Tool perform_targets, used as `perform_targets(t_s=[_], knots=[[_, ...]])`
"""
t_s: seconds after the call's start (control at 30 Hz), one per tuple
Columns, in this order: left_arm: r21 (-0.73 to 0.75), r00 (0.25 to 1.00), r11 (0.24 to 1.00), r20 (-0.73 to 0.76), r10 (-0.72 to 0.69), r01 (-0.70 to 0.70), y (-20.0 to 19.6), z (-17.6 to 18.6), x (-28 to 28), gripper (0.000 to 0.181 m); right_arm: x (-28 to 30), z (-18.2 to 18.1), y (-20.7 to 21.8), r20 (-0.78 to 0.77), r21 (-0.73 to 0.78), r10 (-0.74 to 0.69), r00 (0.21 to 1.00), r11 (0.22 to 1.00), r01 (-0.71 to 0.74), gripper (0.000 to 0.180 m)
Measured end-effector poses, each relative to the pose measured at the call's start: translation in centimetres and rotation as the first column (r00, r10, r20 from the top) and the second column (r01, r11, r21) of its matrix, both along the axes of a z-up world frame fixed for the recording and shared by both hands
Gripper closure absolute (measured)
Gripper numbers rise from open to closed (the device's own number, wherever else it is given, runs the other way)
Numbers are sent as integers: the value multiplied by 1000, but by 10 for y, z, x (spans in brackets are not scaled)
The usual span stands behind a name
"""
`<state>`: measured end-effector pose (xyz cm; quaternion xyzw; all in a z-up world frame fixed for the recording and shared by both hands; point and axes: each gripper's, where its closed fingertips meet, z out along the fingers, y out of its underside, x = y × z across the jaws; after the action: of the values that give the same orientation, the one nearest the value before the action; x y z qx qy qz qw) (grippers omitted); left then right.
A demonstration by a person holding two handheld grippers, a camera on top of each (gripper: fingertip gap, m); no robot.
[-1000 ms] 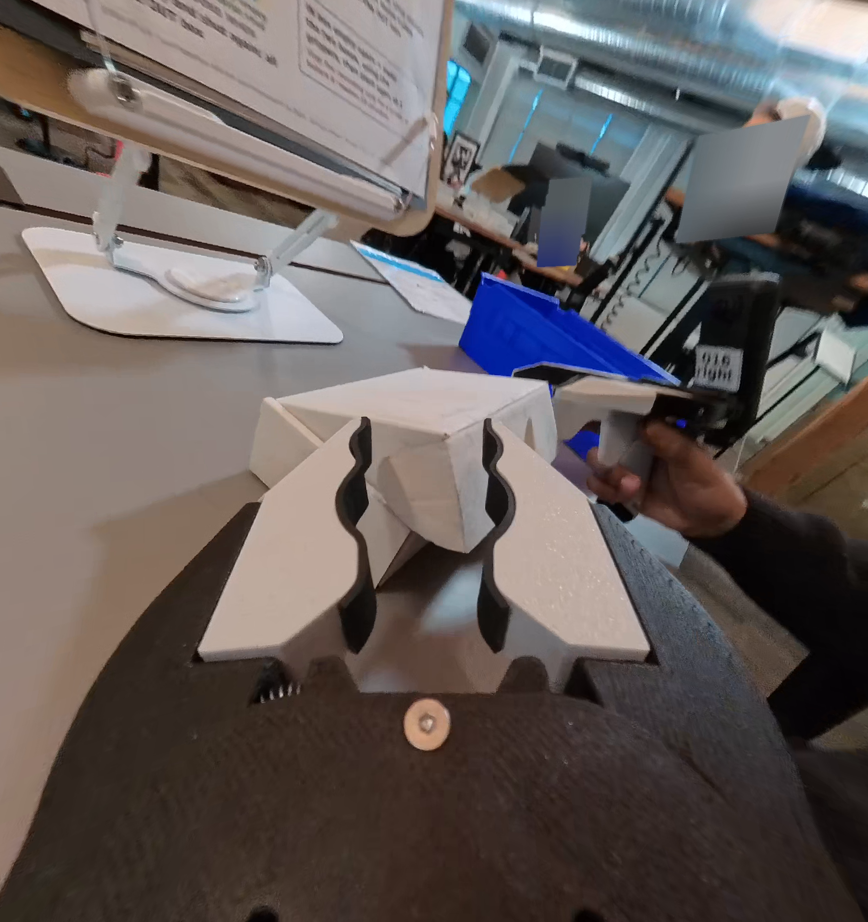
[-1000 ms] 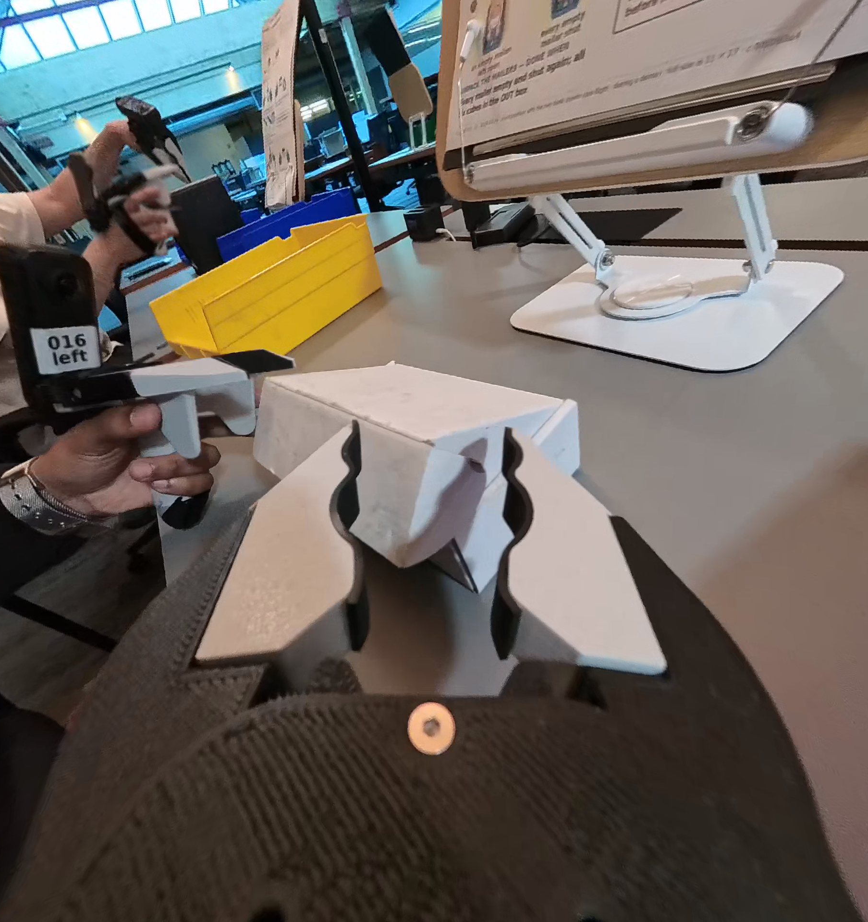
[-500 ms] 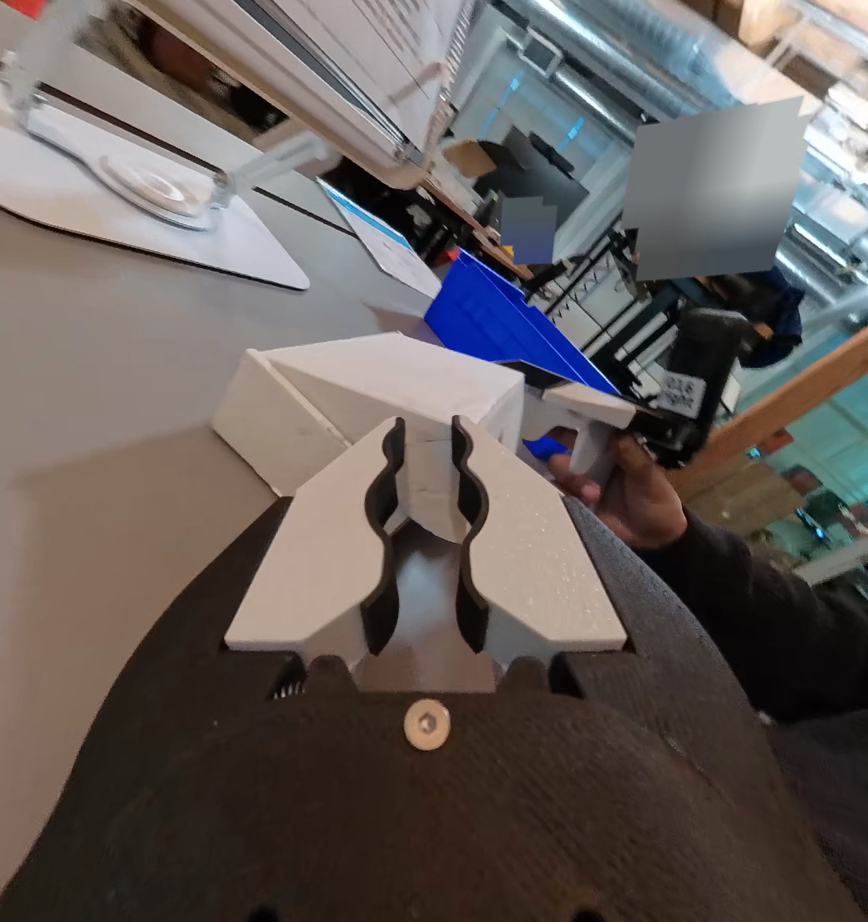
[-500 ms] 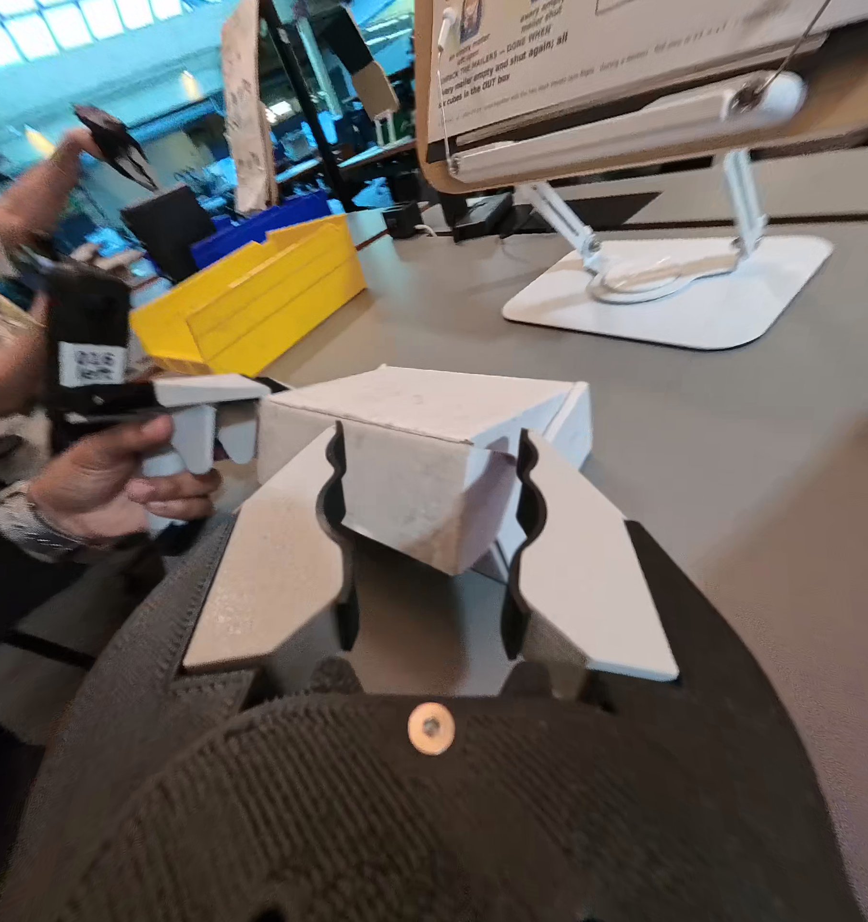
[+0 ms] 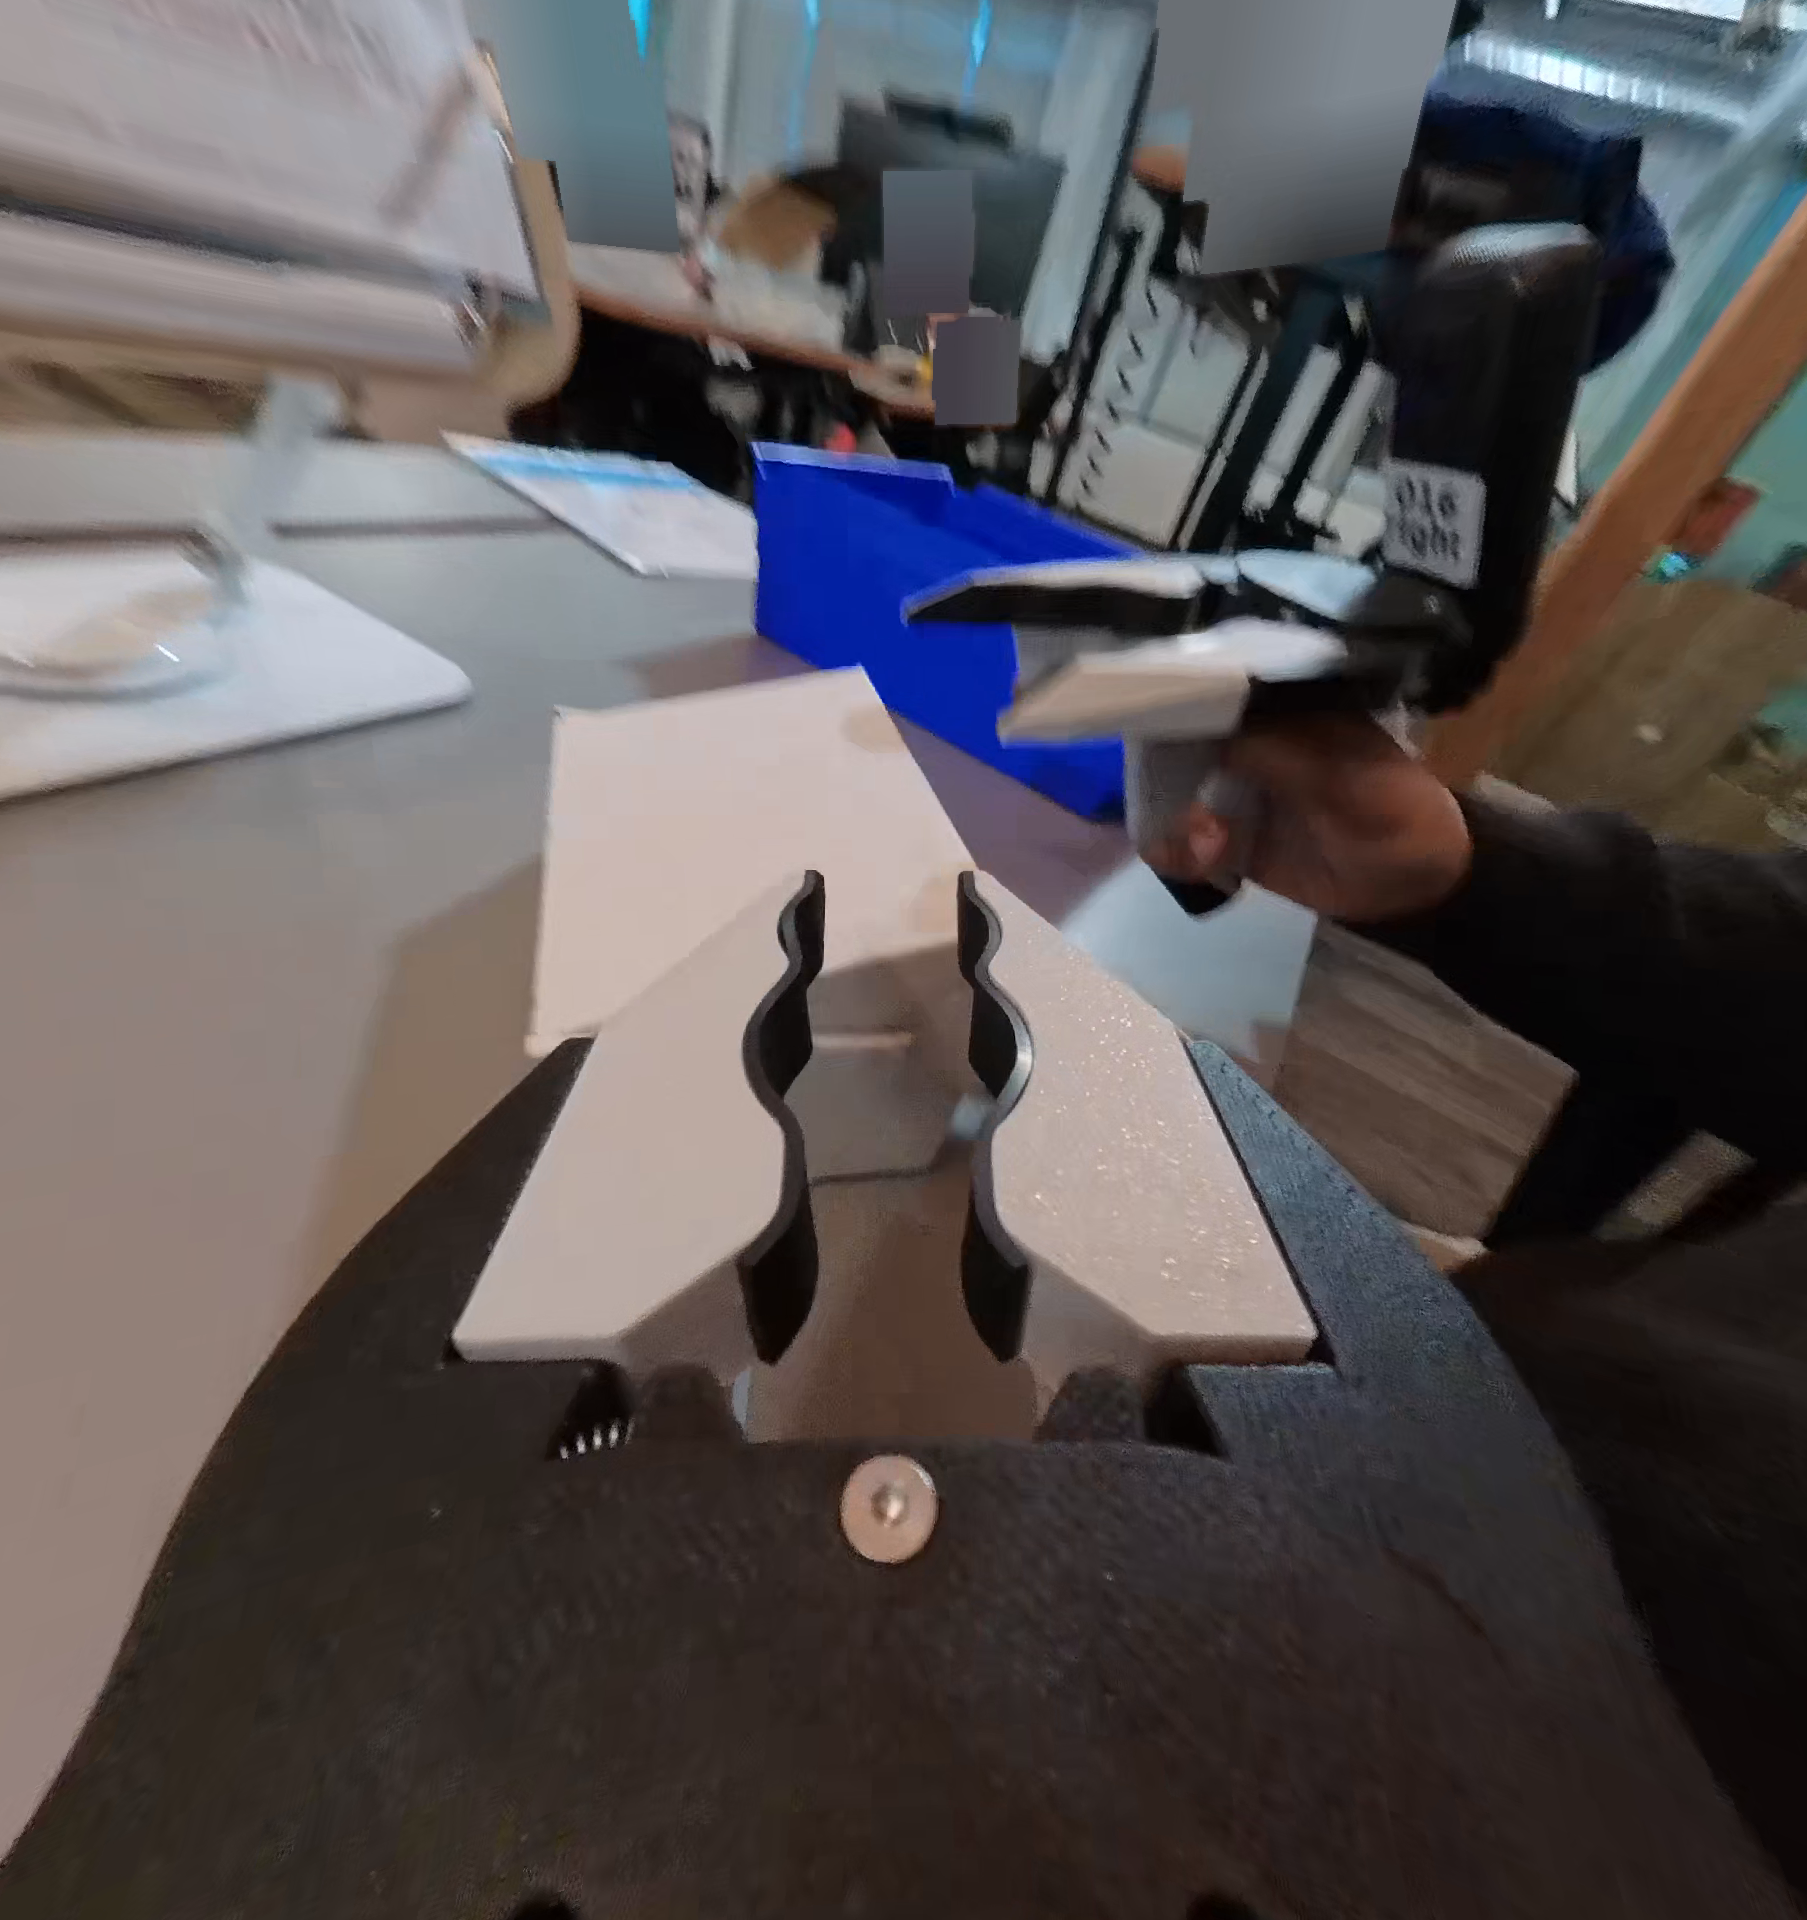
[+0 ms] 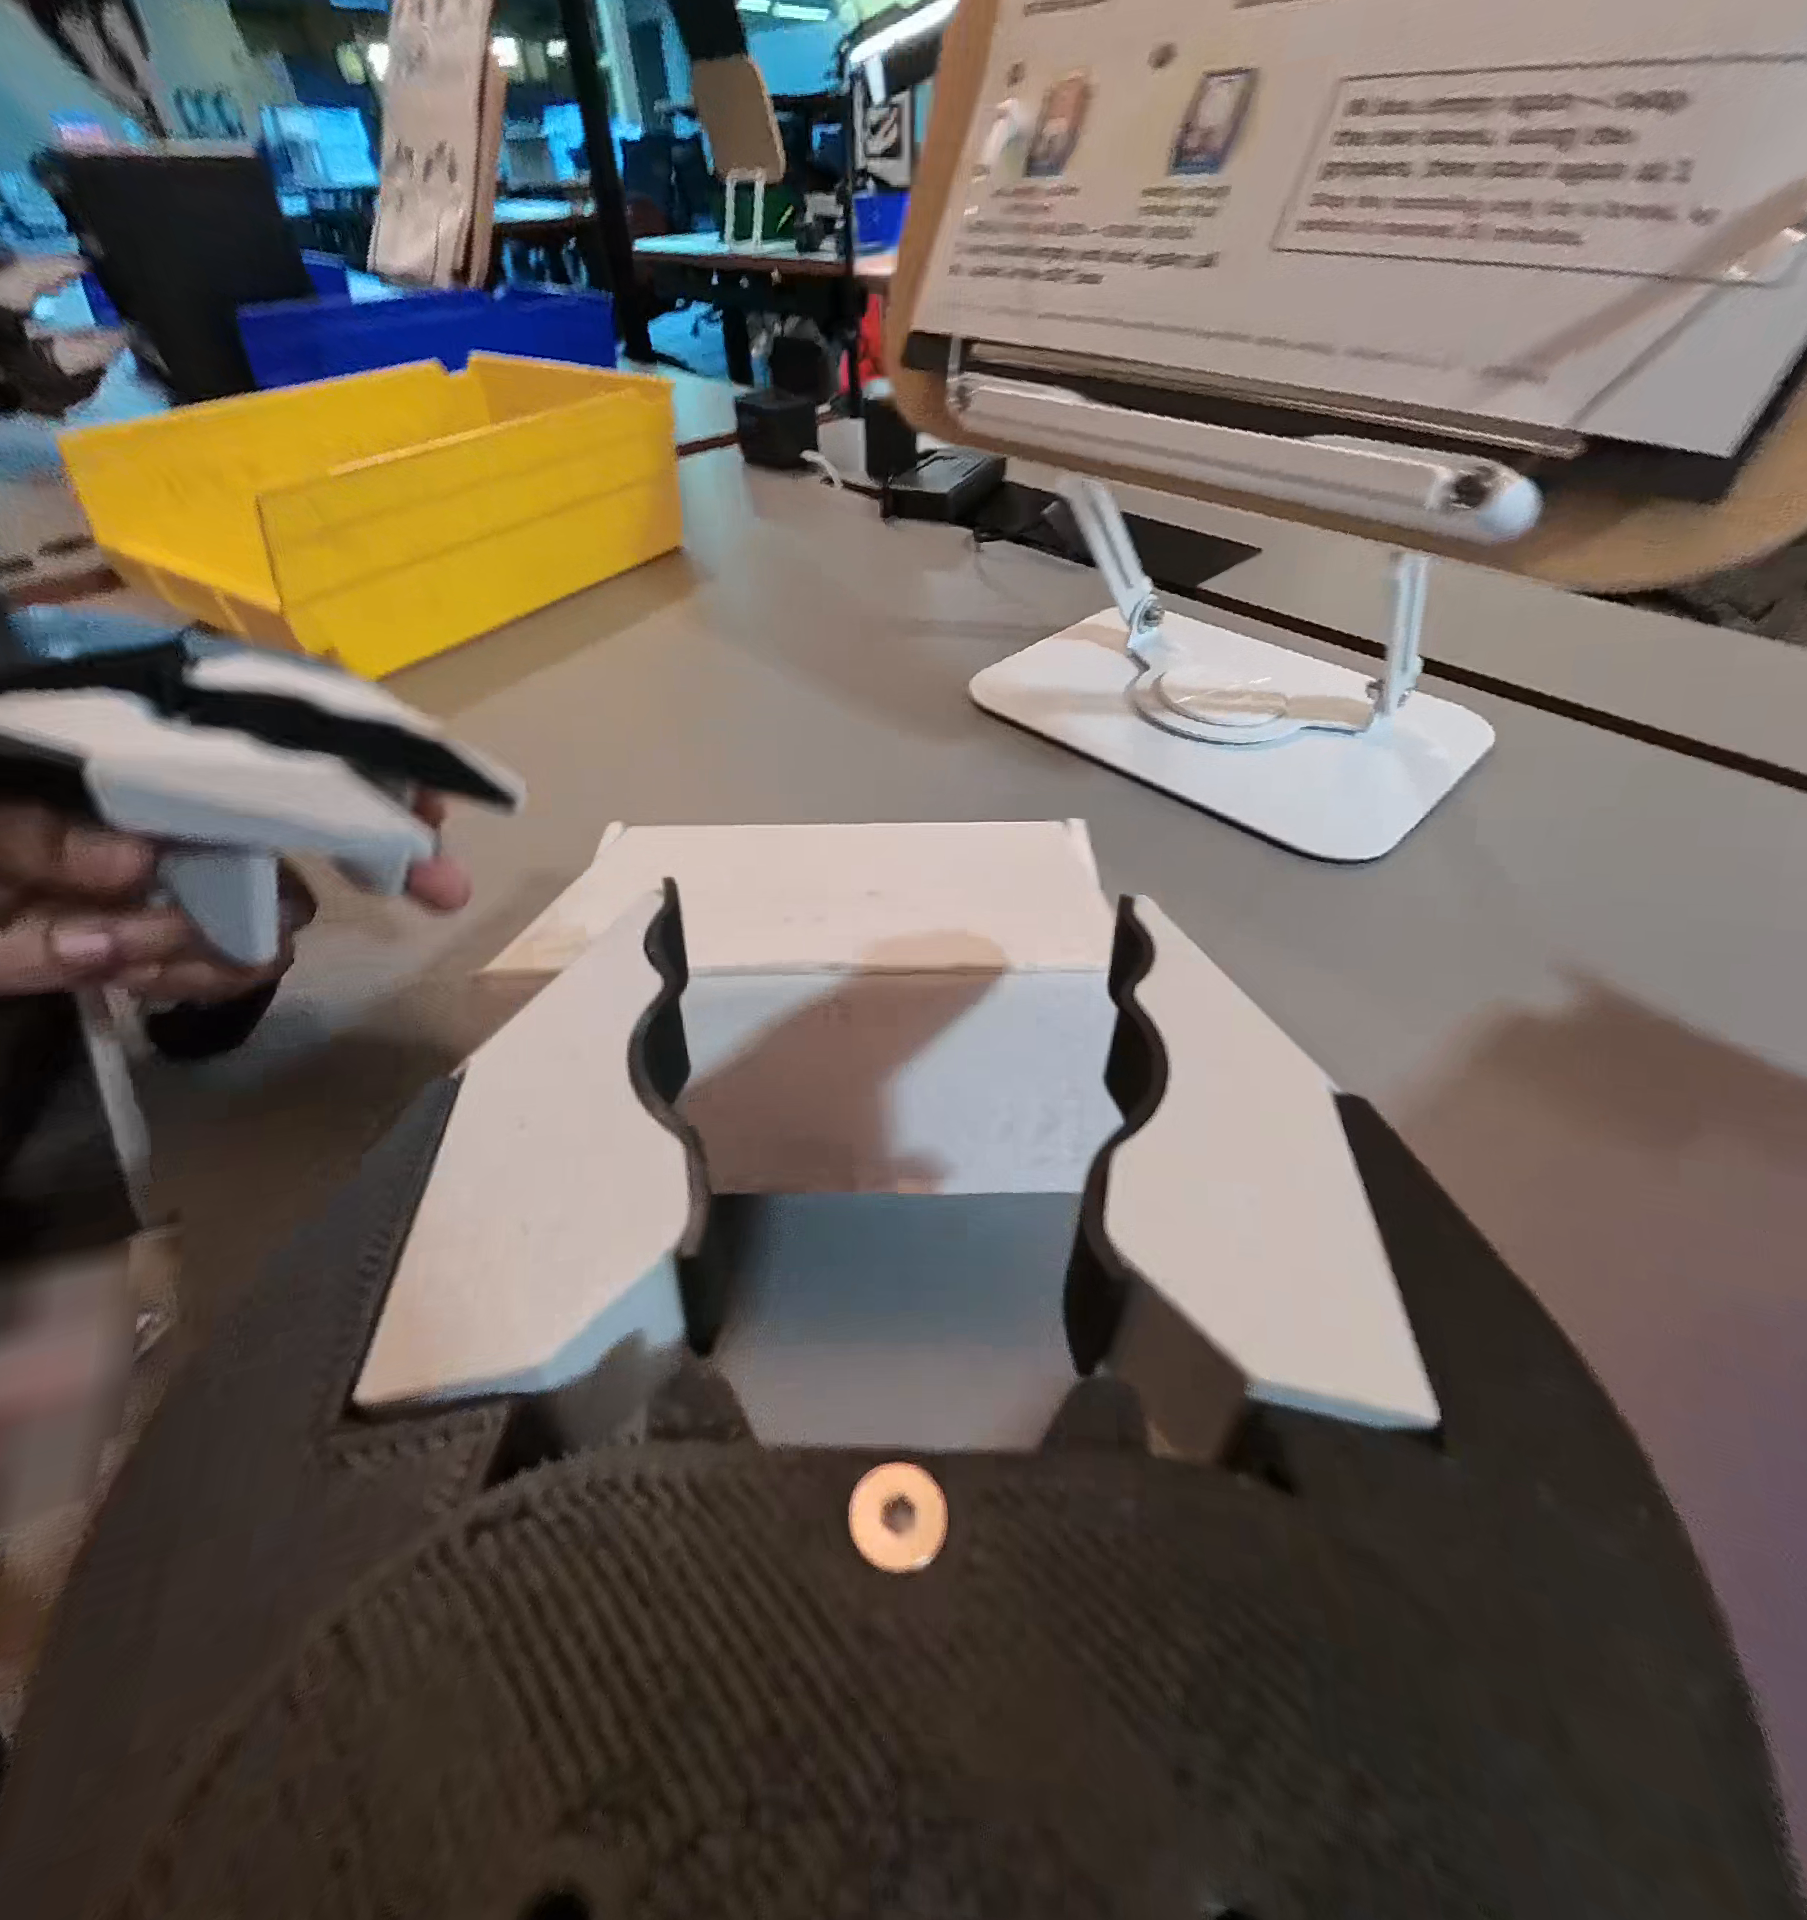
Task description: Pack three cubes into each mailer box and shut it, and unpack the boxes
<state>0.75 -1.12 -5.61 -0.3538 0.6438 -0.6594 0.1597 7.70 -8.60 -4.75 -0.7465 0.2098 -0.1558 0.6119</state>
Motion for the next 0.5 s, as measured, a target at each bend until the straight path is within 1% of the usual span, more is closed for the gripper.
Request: perform_targets(t_s=[0.07, 0.17, 0.2, 0.27, 0.37, 0.43, 0.5], knots=[[-31, 996, 997, 55, 77, -75, 13, 10, 5, 152, -19, -2, 10, 40, -50, 30, 999, 998, -28, 94], [-16, 982, 985, 75, 175, -174, 26, 10, 14, 139, -48, -8, 22, 62, -79, 63, 996, 995, -58, 91], [-1, 980, 983, 79, 182, -183, 26, 9, 15, 134, -56, -10, 24, 60, -86, 71, 996, 994, -66, 89], [23, 984, 989, 106, 142, -145, 16, 10, 13, 112, -66, -17, 26, 36, -98, 65, 997, 993, -61, 84], [105, 971, 980, 189, 144, -166, 6, 11, 20, 99, -75, -24, 30, -39, -73, 60, 997, 995, -63, 76], [140, 970, 974, 190, 150, -178, 2, 4, 27, 91, -76, -28, 34, -54, -74, 55, 997, 995, -59, 72], [161, 982, 977, 145, 119, -142, -3, -5, 30, 96, -76, -37, 38, -43, -113, 56, 997, 992, -61, 71]])
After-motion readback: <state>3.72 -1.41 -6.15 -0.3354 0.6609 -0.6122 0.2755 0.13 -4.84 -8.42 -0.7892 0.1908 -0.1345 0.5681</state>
